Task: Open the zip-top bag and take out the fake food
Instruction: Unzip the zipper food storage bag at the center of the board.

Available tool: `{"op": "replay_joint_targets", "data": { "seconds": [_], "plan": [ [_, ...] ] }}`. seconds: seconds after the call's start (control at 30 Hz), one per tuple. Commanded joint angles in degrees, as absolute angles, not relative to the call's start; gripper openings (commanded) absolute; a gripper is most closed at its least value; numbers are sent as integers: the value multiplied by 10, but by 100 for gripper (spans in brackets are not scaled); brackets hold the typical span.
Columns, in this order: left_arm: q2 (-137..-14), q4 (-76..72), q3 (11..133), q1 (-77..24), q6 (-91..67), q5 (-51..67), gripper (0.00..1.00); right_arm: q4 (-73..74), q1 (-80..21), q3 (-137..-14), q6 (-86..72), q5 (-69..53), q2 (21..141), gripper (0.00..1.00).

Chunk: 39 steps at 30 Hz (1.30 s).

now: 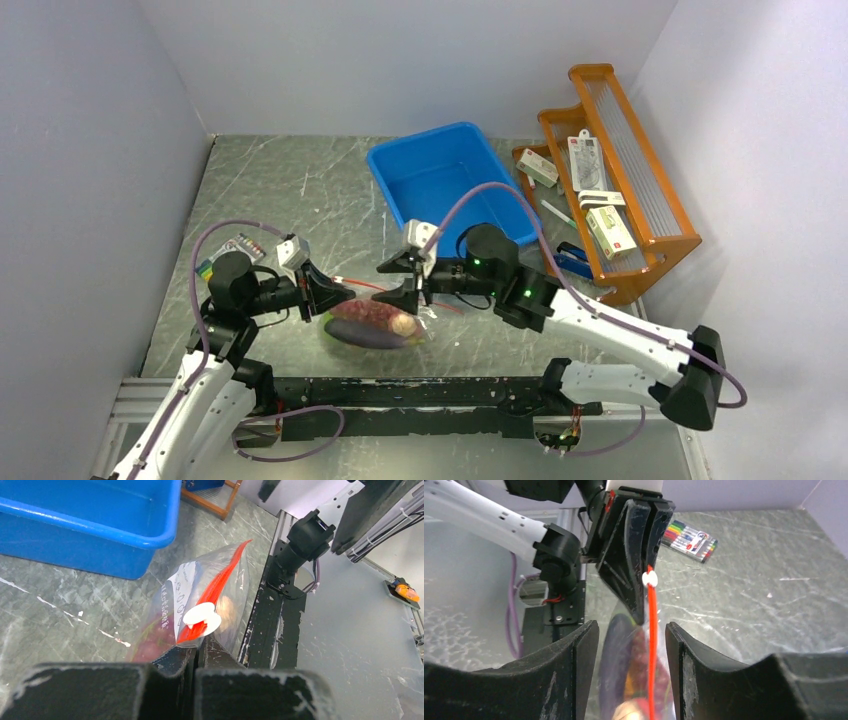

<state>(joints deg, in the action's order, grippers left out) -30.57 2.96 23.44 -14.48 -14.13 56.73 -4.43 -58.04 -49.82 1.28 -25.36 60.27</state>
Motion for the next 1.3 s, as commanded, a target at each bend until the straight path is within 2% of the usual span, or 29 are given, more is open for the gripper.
{"op": "replay_joint_targets", "data": {
  "seconds": [0.0, 0.17, 0.43, 0.77, 1.0, 1.13, 1.27],
  "plan": [
    [-296, 18, 245, -153, -135, 575, 7, -13, -599, -545, 105, -216, 653, 51],
    [-289, 31, 251, -155, -129, 562, 7, -74, -616, -551, 105, -236, 690, 43],
    [-287, 29, 248, -159, -131, 560, 7, -113, -642, -566, 88, -226, 744, 44],
    [-304, 29, 248, -166, -129, 567, 7, -98, -643, -570, 132, -159, 746, 47],
    [-313, 37, 252, -169, -127, 555, 7, -152, -643, -556, 31, -196, 765, 45],
    [-314, 35, 251, -171, -128, 557, 7, -184, -644, -541, 25, -183, 768, 41],
    [-313, 30, 248, -173, -130, 563, 7, -127, -644, -583, 57, -179, 786, 32]
  ]
}}
